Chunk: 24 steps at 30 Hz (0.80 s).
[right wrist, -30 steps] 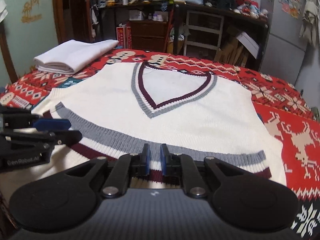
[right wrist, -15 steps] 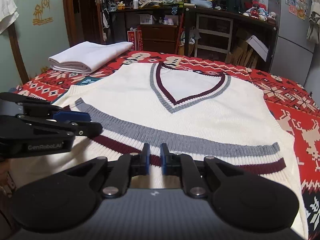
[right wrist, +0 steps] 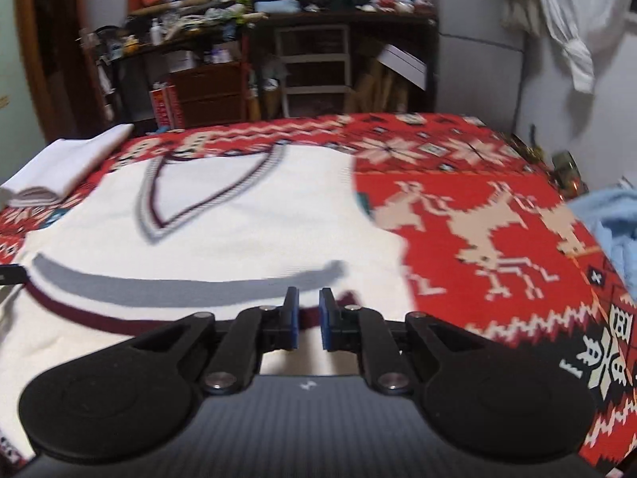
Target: Fold clothes
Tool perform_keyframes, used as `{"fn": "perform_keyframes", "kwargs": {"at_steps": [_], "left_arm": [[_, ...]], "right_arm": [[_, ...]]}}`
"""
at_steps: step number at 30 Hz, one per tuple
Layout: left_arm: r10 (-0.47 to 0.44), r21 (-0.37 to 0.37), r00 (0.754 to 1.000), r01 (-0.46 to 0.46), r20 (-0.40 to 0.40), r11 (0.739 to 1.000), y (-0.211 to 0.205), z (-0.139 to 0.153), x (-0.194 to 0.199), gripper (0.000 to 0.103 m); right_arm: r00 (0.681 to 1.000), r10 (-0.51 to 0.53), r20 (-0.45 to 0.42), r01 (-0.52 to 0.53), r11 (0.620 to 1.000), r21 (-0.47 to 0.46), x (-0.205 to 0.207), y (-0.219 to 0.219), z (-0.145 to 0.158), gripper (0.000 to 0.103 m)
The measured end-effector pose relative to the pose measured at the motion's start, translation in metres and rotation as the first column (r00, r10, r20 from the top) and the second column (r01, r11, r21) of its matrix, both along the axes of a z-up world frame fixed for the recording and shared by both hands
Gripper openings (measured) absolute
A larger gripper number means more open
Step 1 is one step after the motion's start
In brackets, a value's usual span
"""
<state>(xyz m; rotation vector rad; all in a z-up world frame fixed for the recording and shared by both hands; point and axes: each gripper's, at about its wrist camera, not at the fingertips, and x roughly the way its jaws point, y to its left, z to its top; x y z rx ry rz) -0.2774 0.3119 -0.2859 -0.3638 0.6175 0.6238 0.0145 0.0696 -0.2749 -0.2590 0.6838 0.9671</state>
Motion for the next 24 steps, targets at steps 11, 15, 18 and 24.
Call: {"fn": "perform_keyframes", "kwargs": {"at_steps": [11, 15, 18, 24], "left_arm": [[-0.029, -0.053, 0.999, 0.028, -0.023, 0.998, 0.031, 0.006, 0.007, 0.018], [-0.094, -0.045, 0.996, 0.093, 0.002, 0.995, 0.047, 0.032, 0.018, 0.018], [-0.165, -0.03, 0.986, 0.165, 0.01, 0.986, 0.067, 0.052, 0.039, 0.018], [-0.317, 0.052, 0.945, 0.321, -0.078, 0.946, 0.117, 0.058, 0.107, 0.028]], "right_arm": [[0.995, 0.09, -0.033, -0.091, 0.996, -0.02, 0.032, 0.02, 0.006, 0.008], [0.987, 0.138, -0.083, -0.137, 0.99, 0.016, 0.054, 0.021, 0.024, 0.008], [0.98, 0.184, -0.081, -0.183, 0.983, 0.021, 0.077, 0.03, 0.04, 0.009], [0.958, 0.285, -0.012, -0.285, 0.958, -0.031, 0.123, 0.079, 0.05, 0.012]]}}
